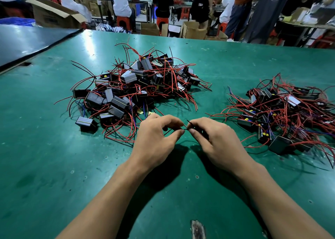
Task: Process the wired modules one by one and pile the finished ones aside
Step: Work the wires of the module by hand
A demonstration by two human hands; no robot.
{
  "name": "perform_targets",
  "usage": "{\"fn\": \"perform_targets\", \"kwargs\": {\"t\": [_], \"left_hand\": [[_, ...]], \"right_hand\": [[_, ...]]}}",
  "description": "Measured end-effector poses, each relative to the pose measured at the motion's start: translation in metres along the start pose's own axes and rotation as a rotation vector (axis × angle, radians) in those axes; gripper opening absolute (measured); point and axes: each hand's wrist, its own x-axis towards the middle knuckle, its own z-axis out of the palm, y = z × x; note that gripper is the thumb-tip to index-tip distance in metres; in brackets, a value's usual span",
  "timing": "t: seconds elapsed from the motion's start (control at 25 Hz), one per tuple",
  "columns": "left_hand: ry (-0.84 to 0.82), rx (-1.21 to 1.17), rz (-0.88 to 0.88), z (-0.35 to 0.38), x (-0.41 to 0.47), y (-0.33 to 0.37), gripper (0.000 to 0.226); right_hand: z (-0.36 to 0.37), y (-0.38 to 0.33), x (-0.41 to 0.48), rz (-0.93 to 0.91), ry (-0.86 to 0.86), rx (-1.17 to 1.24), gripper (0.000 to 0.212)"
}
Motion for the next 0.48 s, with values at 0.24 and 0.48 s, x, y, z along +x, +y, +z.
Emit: {"fn": "perform_targets", "kwargs": {"t": [0.24,0.48], "left_hand": [[0.009,0.005,0.044,0.0043,0.0006,-0.0032,0.017],[-0.009,0.045,0.100,0.0094,0.0012,-0.0039,0.010]], "right_hand": [[-0.0001,-0.0011,0.0014,0.003,-0.025,0.047,0.017],[0.0017,0.0016,0.0020,0.085,-0.022,0.143,0.009]]}}
